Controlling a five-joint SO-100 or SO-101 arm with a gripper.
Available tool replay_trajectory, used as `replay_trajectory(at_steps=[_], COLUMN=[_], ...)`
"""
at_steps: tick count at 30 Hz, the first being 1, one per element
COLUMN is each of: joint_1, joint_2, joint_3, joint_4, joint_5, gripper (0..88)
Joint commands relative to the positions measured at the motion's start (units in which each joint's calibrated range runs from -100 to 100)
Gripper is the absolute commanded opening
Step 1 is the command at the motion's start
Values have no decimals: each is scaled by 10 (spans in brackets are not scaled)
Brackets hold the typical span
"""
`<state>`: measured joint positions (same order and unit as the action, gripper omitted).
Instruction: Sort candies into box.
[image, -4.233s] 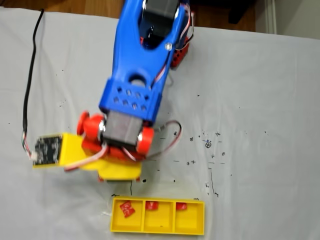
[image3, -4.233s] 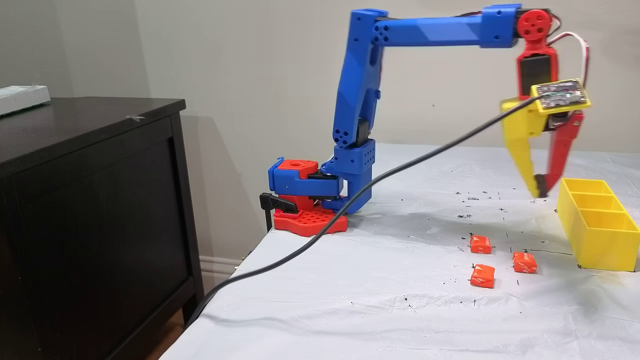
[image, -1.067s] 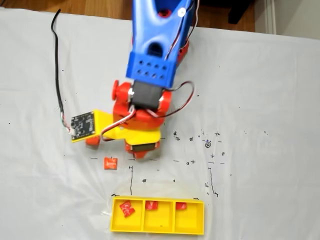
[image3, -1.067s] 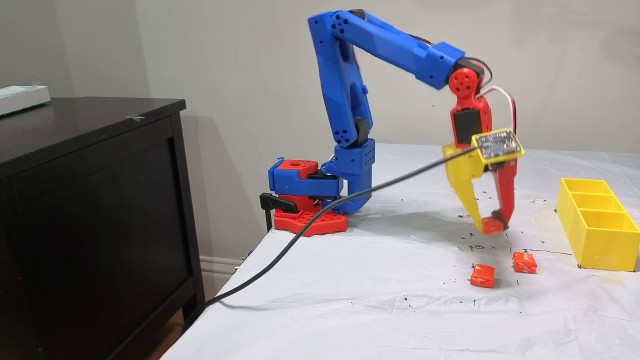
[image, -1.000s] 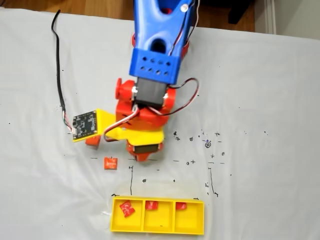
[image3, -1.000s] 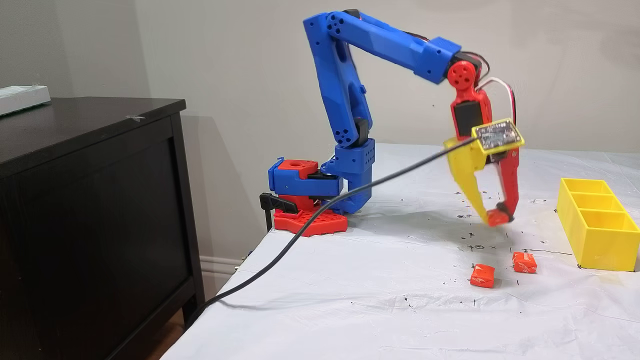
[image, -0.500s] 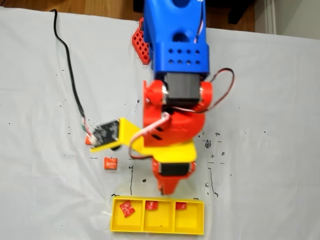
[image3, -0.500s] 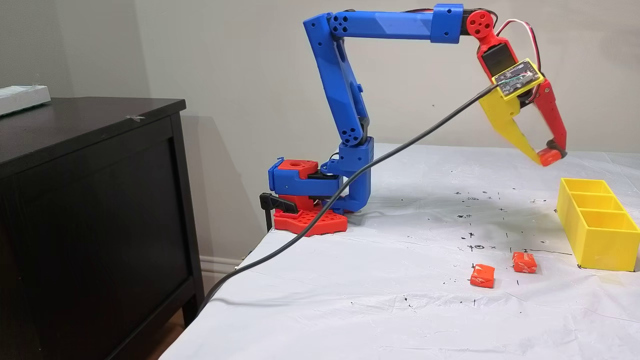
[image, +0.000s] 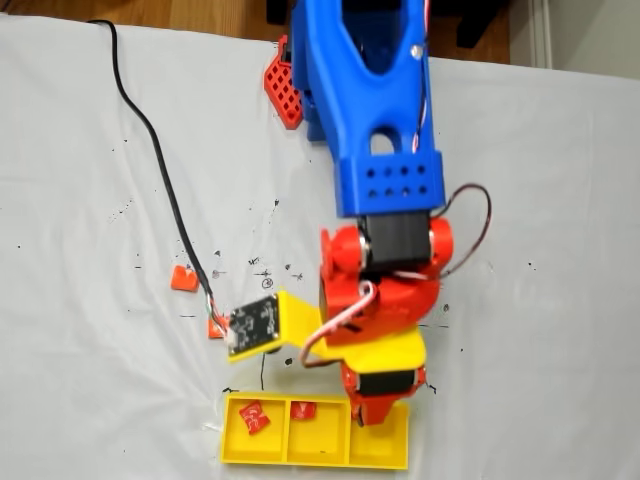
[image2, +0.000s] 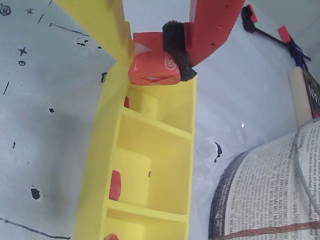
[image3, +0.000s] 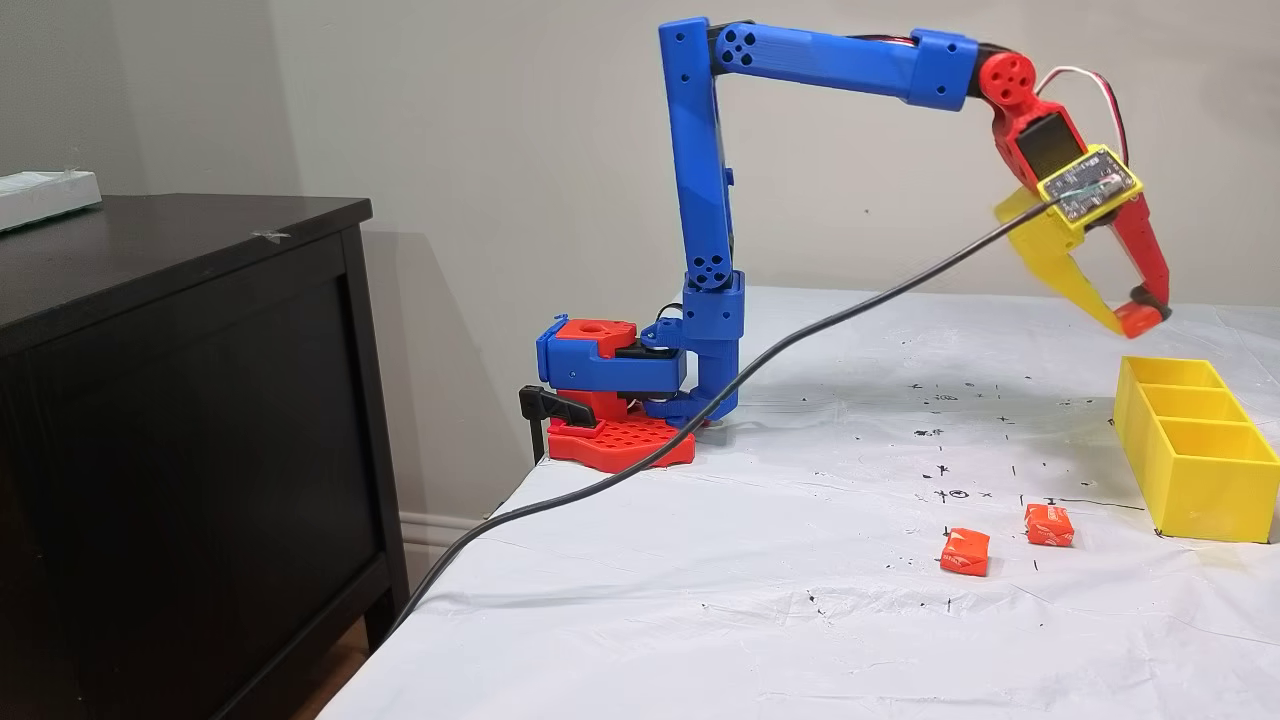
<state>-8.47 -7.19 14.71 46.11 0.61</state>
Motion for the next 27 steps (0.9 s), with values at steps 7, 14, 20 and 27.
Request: replay_trajectory(at_steps=[7,14,20,27], joint_1=[-14,-21,-21,-21], joint_2=[39,45,48,57], joint_3=[-112,-100,-93,-94], joint_4=[-17,-20,-26,-27], joint_5=[-8,-5,-2,-3], gripper=[1,1,30,262])
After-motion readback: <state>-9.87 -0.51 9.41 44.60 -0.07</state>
